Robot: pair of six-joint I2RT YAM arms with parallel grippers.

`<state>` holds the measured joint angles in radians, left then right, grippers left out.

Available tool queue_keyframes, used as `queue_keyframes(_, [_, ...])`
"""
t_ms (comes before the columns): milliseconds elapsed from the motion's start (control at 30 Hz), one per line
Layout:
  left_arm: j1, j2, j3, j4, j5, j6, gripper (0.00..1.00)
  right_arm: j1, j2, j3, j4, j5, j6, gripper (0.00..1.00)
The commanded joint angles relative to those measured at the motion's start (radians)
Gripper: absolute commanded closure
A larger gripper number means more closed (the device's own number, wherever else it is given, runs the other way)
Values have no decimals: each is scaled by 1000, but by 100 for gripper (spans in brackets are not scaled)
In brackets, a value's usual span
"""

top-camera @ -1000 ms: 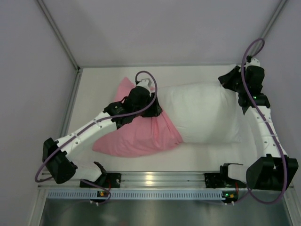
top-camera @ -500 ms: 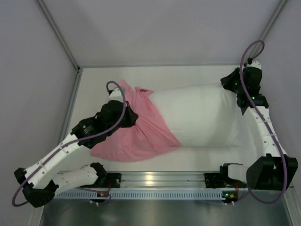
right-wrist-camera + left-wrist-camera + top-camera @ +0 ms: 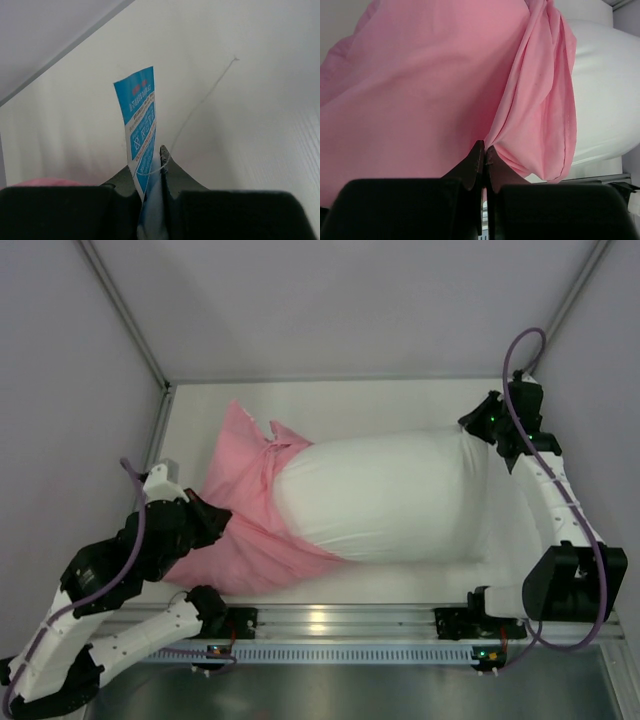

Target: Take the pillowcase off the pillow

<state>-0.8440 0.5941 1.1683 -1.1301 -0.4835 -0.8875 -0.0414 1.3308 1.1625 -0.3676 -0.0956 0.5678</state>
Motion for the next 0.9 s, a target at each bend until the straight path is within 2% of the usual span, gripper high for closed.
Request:
queue_keyframes(0, [11,-114,111,-204,-202,-31,100,-77,11,106,113,206,-11,100])
queue_keyframes(233, [11,-140,149,-241,-213,-21,100,-86,62,170,87,276,1,100])
queue_keyframes(400, [11,-165,177,-301,-266,-74,100,-97,79,178,87,353,9,100])
queue_keyframes(600, [11,-241,248,-376,-374,-162,100,-130,97,170,84,370,27,100])
queue_keyframes(867, [11,-358,295,-376,-455,-203,100,-146,103,172,85,372,32,100])
